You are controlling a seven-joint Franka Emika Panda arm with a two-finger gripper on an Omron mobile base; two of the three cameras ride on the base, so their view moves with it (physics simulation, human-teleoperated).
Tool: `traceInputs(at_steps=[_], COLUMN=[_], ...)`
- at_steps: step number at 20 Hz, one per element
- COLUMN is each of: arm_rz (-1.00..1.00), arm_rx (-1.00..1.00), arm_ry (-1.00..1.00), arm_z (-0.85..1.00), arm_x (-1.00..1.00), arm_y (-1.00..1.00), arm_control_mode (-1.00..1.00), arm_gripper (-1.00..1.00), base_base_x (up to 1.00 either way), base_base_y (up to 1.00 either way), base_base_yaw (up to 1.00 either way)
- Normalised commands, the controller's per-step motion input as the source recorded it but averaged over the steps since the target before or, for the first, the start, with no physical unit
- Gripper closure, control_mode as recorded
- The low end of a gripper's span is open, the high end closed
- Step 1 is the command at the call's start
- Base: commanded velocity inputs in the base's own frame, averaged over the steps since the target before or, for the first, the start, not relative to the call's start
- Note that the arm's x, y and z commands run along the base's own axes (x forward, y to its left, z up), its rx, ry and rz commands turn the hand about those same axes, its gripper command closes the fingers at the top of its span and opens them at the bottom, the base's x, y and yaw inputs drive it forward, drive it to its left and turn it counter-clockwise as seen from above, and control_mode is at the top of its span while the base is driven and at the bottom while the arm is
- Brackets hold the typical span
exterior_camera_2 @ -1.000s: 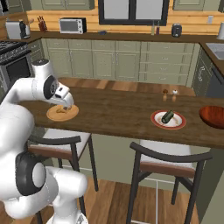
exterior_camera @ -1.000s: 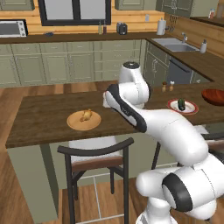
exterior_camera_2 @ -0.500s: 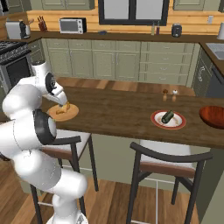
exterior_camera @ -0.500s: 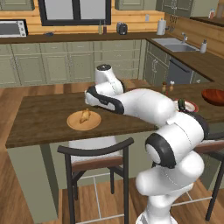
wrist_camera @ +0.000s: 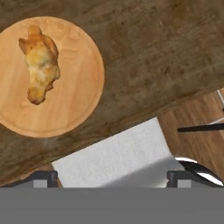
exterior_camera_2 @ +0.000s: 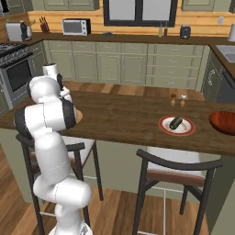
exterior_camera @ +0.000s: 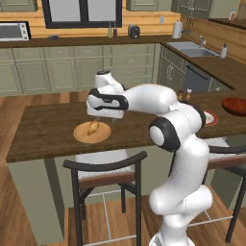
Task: Pick the chicken drumstick and cucumber from their plates and place them in the bowl. Then put the bowl in the fridge.
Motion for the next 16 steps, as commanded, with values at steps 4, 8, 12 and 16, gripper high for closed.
traceInputs(at_steps=[4,8,12,16], arm_rz=[0.0,0.0,0.0,0.0], arm_rx=[0.0,0.0,0.0,0.0], arm_ry=[0.04,0.0,0.0,0.0], arm_z=[-0.43,-0.47,-0.33,-0.24], arm_x=[0.33,0.16,0.34,0.34], arm_y=[0.2,0.13,0.03,0.0], arm_control_mode=[-1.0,-1.0,-1.0,-1.0], arm_gripper=[-1.0,-1.0,-1.0,-1.0], base_base_x=[0.0,0.0,0.0,0.0], base_base_y=[0.0,0.0,0.0,0.0], base_base_yaw=[0.0,0.0,0.0,0.0])
